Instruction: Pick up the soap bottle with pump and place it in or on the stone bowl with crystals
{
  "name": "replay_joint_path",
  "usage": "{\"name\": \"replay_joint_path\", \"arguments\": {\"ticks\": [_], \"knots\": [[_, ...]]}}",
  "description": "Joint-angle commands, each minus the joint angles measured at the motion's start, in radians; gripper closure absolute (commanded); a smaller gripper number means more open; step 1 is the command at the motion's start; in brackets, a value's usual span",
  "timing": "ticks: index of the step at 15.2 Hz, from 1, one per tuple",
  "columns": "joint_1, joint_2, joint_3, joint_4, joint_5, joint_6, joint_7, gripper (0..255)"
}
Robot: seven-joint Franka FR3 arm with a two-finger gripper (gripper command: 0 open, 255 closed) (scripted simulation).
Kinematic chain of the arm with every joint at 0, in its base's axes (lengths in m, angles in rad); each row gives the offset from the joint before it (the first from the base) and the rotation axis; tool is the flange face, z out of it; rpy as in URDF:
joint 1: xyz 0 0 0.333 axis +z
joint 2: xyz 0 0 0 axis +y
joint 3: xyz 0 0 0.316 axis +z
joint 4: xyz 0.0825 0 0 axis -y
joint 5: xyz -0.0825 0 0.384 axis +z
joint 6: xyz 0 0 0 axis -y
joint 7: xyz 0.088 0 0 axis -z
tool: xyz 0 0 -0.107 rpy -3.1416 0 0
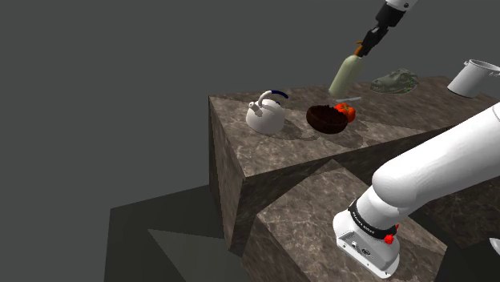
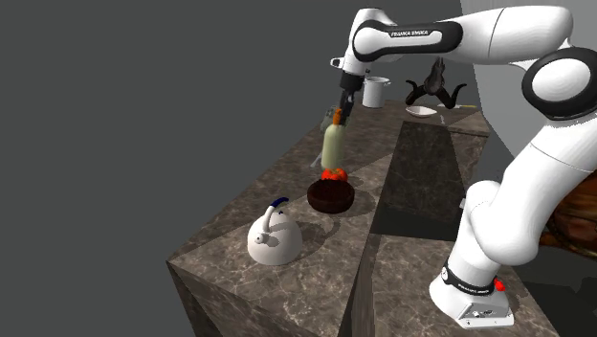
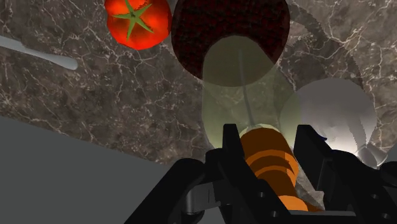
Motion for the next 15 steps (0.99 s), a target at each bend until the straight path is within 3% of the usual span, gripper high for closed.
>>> {"name": "replay_joint_path", "arguments": {"ticks": [1,15], "knots": [[-0.001,-0.003,-0.001,-0.027,-0.001,0.025,-0.002,255],[-0.007,0.000,-0.013,-0.212,-0.001,0.213,-0.017,255]]}}
